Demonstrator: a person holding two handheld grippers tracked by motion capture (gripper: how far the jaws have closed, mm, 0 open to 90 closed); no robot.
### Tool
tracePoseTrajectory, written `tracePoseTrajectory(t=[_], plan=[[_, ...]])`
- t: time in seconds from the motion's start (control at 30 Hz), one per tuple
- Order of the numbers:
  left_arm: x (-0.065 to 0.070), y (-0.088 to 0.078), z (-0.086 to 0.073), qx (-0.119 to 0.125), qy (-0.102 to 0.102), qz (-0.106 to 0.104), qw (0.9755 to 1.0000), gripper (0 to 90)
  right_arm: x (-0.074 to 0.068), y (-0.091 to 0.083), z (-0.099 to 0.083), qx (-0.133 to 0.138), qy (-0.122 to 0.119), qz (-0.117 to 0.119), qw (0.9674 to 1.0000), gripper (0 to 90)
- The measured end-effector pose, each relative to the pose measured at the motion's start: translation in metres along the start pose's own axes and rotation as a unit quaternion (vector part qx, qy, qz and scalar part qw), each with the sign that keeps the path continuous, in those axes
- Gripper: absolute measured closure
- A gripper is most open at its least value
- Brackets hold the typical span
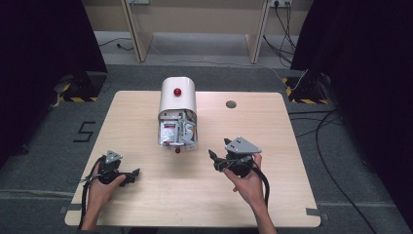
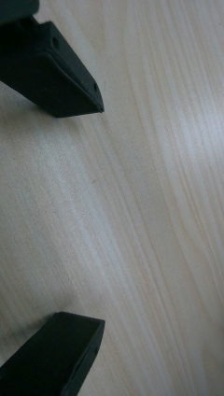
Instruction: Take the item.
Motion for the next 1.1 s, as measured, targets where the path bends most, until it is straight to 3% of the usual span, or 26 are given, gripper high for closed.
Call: tracePoseTrajectory(t=[0.57,0.87,1.1], plan=[[0.0,0.0,0.0,0.0,0.0,0.0,1.0,0.0,-0.021,0.012,0.028,0.015,-0.026,0.02,0.9994,40.5],[0.0,0.0,0.0,0.0,0.0,0.0,1.0,0.0,-0.045,0.025,0.047,0.02,-0.039,0.038,0.9983,45.0],[0.0,0.0,0.0,-0.001,0.001,0.0,1.0,0.0,-0.054,0.038,0.055,0.019,-0.052,0.04,0.9977,48.6]])
Point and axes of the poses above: each handheld gripper's, and its own axes: y roughly forward along the jaws, z roughly out of its top, x roughly to its right, the point moved 9 cm from there along y, roughly forward along the jaws, and after that the axes turned 2 degrees about x, right-handed, at the moved point
